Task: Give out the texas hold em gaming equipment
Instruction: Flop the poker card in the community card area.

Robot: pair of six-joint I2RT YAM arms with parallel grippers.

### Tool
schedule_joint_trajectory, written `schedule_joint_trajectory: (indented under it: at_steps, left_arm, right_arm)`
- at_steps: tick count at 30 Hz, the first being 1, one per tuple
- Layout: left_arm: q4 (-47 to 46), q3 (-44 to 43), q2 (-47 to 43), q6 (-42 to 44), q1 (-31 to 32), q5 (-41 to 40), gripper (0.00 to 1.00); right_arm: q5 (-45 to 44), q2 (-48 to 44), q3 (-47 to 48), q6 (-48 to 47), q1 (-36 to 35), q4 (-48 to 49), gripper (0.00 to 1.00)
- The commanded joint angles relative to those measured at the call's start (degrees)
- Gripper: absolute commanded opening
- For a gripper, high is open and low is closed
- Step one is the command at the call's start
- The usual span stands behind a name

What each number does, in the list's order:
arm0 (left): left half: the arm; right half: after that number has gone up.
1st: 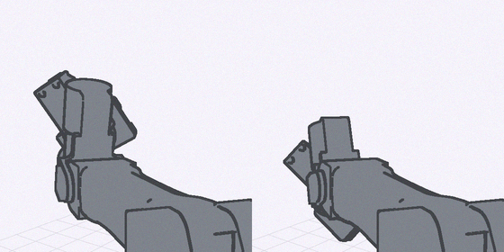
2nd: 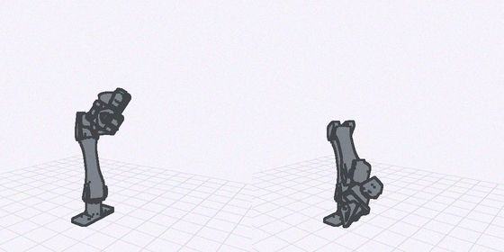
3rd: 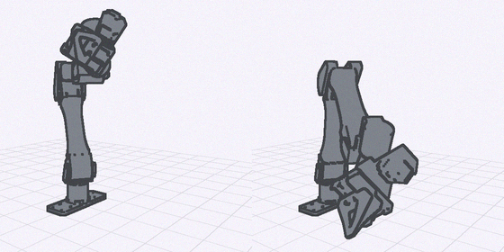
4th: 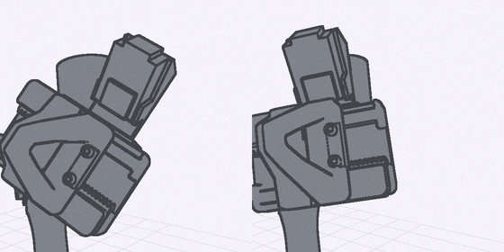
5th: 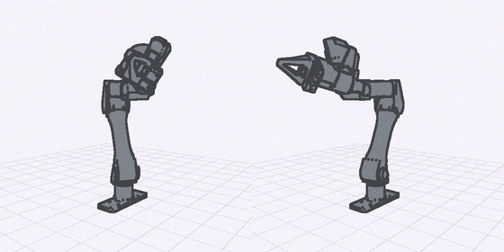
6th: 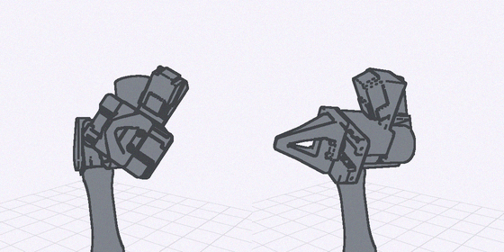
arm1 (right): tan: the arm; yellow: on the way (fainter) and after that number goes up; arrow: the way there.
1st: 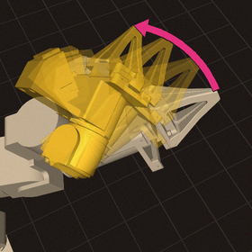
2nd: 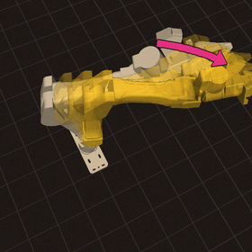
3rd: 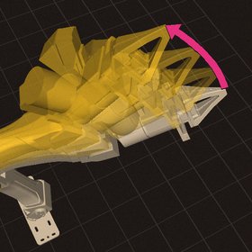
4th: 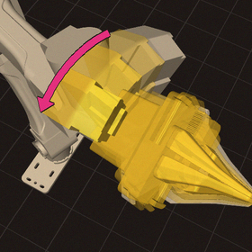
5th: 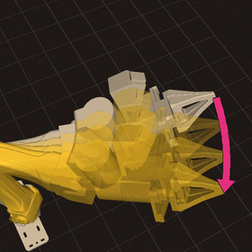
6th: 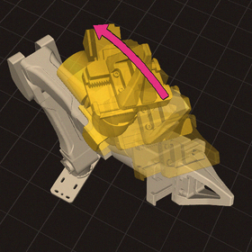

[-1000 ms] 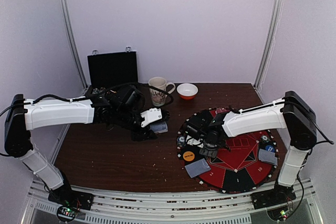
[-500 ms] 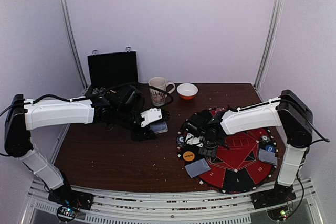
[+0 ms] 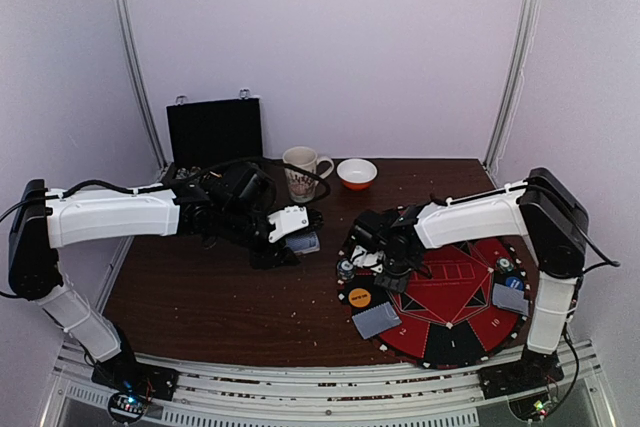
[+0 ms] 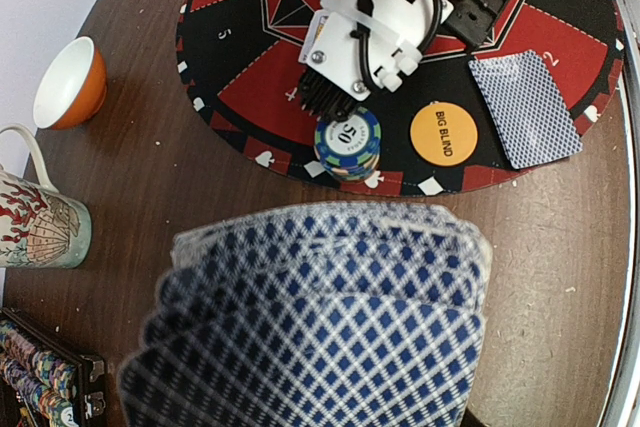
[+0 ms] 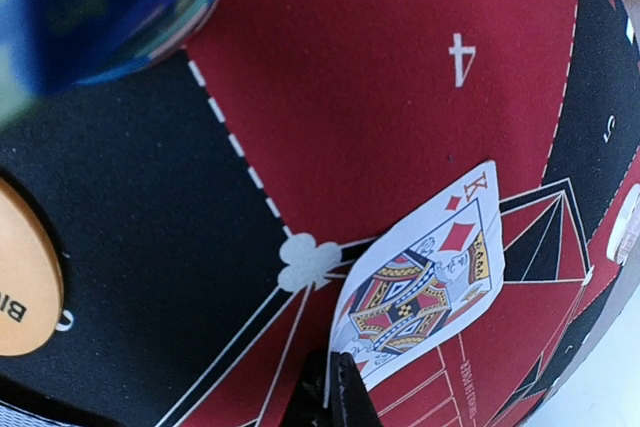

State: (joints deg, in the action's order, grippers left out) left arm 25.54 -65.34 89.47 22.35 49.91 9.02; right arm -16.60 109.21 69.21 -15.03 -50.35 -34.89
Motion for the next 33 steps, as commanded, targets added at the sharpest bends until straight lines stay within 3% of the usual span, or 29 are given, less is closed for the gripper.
schedule_joint_trajectory:
  at_steps: [1, 10, 33]
  left_arm:
    - [-1.9, -0.8, -0.9, -0.1, -0.2, 0.2, 0.46]
    - [-2.0, -0.8, -0.8, -0.1, -0.2, 0.1, 0.46]
    - [-1.9, -0.8, -0.6, -0.1, -0.3, 0.3, 0.46]
  right_arm:
    - [3.0, 2.6, 0.5, 2.6, 0.6, -2.3, 0.00]
    - [9.1, 2.1, 0.3, 8.8, 0.6, -5.0, 0.00]
    - [10.0, 0.0, 0.3, 5.5, 0.5, -5.4, 0.00]
